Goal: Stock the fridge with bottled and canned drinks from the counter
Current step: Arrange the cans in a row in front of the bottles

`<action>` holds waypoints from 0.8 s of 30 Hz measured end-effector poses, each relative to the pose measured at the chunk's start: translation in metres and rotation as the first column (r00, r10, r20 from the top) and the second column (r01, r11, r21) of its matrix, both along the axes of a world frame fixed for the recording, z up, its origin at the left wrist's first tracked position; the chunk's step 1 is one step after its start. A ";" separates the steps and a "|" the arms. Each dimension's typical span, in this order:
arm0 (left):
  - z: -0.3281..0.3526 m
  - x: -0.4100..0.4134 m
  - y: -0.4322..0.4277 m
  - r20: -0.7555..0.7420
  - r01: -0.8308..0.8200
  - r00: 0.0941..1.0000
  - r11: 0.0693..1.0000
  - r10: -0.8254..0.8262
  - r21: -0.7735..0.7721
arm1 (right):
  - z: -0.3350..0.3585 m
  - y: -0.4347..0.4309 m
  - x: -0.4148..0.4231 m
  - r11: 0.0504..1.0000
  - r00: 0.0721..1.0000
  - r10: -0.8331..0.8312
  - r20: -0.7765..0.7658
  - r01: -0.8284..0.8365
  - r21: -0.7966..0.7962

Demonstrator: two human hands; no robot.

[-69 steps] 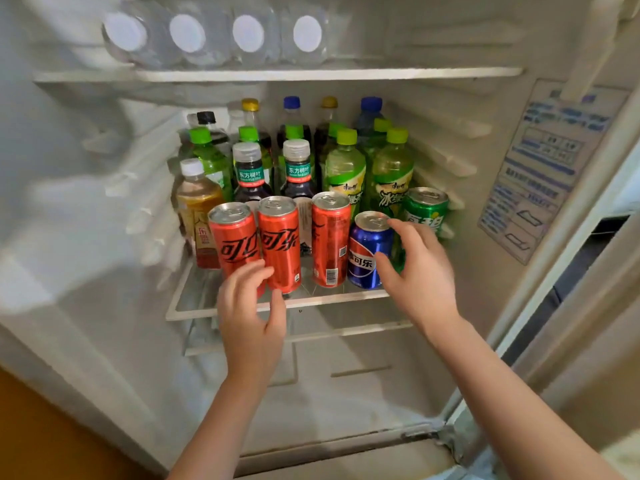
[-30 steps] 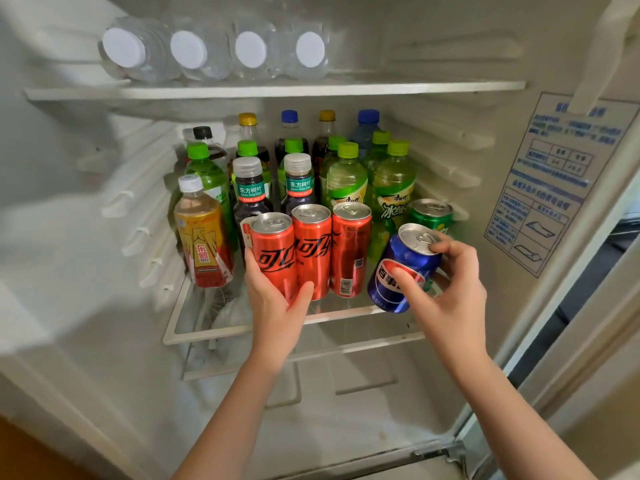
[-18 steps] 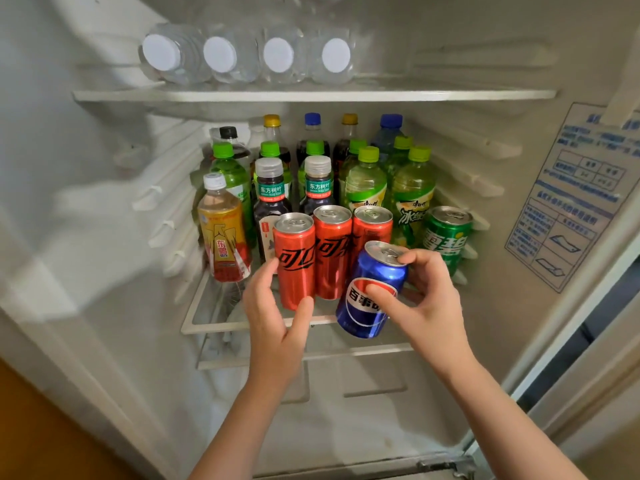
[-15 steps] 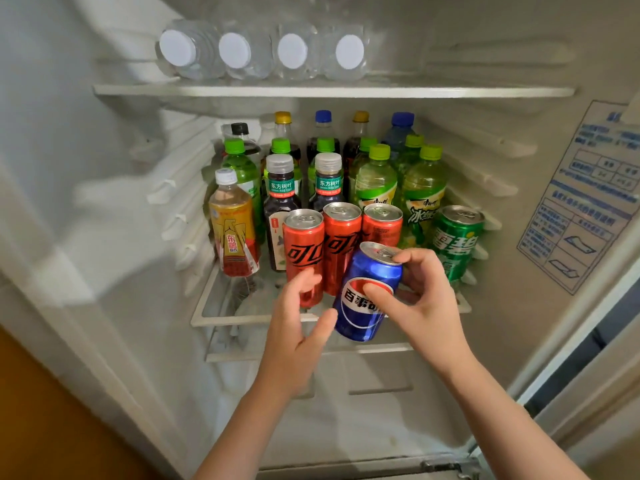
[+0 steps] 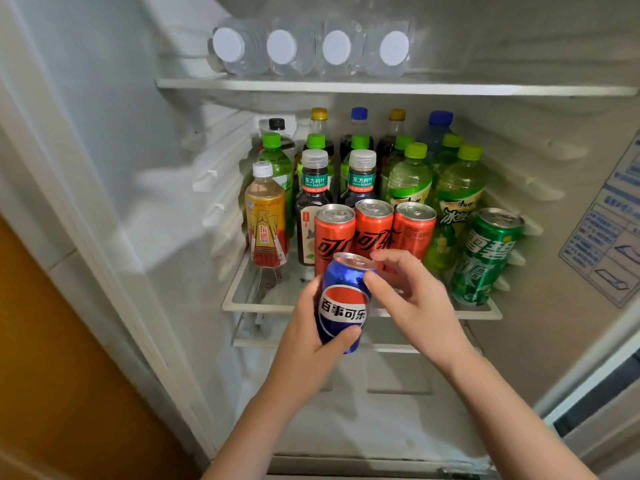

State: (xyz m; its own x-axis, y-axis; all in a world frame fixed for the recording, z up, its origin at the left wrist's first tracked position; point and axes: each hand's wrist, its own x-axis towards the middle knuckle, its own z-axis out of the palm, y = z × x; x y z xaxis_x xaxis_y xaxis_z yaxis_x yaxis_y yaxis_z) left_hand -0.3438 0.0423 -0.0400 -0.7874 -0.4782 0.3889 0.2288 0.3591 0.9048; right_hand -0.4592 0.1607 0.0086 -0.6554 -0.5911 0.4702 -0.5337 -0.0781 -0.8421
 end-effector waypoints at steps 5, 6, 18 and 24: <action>0.002 0.009 -0.025 -0.095 -0.138 0.985 0.987 0.145 0.081 | -0.003 0.026 -0.018 0.916 0.930 -0.366 -0.030 0.355 -0.185; 0.004 0.010 -0.034 -0.112 -0.170 0.978 0.982 0.178 0.077 | -0.006 0.031 -0.021 0.864 0.879 -0.476 -0.039 0.458 -0.210; 0.003 -0.015 -0.098 -0.064 -0.411 0.910 0.911 0.409 -0.022 | -0.015 0.035 -0.062 0.591 0.583 -0.806 -0.099 0.799 -0.108; -0.005 -0.020 -0.105 -0.045 -0.391 0.920 0.920 0.389 -0.035 | -0.019 0.027 -0.065 0.595 0.591 -0.804 -0.069 0.796 -0.115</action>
